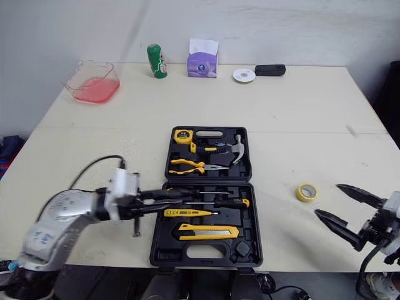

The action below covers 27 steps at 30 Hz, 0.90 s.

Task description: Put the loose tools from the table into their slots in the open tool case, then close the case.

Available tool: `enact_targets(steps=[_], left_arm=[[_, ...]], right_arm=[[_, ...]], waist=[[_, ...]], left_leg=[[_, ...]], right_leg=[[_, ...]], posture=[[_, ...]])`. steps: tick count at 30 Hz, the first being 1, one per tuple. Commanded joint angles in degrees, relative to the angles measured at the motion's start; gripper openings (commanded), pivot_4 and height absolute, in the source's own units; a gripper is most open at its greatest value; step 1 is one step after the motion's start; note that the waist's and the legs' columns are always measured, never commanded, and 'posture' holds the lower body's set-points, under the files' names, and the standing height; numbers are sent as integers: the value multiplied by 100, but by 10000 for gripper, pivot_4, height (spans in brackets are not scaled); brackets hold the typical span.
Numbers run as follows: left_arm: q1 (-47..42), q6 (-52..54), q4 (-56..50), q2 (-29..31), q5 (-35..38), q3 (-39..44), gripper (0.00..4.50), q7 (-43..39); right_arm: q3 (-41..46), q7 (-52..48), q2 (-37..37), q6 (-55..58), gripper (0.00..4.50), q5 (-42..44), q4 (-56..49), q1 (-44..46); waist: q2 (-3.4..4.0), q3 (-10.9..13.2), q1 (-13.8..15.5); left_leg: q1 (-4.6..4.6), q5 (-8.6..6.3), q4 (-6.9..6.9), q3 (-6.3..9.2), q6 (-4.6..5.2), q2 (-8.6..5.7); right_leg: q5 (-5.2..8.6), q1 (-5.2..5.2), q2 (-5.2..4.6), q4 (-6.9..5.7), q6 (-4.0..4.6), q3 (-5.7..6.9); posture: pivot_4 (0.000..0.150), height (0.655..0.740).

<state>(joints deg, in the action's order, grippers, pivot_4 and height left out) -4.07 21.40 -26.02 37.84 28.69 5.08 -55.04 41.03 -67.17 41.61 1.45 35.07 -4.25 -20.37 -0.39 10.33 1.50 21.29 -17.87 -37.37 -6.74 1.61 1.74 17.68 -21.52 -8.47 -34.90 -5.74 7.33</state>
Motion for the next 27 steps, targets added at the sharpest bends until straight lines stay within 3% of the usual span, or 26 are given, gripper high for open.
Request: enact_targets(steps=[1,6,9,14,19,27], left_arm=[[401,-386,271,112,-45,927,21661,199],[1044,-959,1112,174,-271,2146,43963,480],[1393,-1240,1601,101,-380,2627,44631,657],[1776,-1803,2834,-134,-524,3797,44631,1570],[2005,-1752,3376,-144,-414,4101,44631,1692],[1889,-1788,3223,-266,-311,3963,44631,1899]], right_arm=[[419,415,-45,-581,45000,-375,633,55],[571,1056,-1,-1036,45000,-838,1616,165],[637,1072,39,-1504,45000,-906,2301,240],[742,2569,539,-2407,45000,-1821,4534,246],[587,2536,724,-2658,45000,-1723,5282,395],[415,2106,755,-3022,45000,-1562,5698,740]], waist=[[4,1,-17],[4,3,-52],[8,5,-47],[8,5,-52],[6,6,-90],[10,4,-183]], left_leg=[[-1,0,2,-2,0,-1],[-6,-4,11,-8,-4,6],[-6,-18,18,-9,-25,6],[-2,-30,24,-13,-29,6],[-4,-45,21,-15,-37,9],[-10,-39,22,-14,-42,16]], right_leg=[[0,-1,0,1,0,0],[2,-7,-1,3,3,-5],[3,-9,-3,9,5,-6],[5,-12,-6,26,6,-2],[5,-5,-9,35,2,-5],[2,-6,-8,24,5,-8]], posture=[[1500,7400],[1500,7400],[1500,7400],[1500,7400],[1500,7400],[1500,7400]])
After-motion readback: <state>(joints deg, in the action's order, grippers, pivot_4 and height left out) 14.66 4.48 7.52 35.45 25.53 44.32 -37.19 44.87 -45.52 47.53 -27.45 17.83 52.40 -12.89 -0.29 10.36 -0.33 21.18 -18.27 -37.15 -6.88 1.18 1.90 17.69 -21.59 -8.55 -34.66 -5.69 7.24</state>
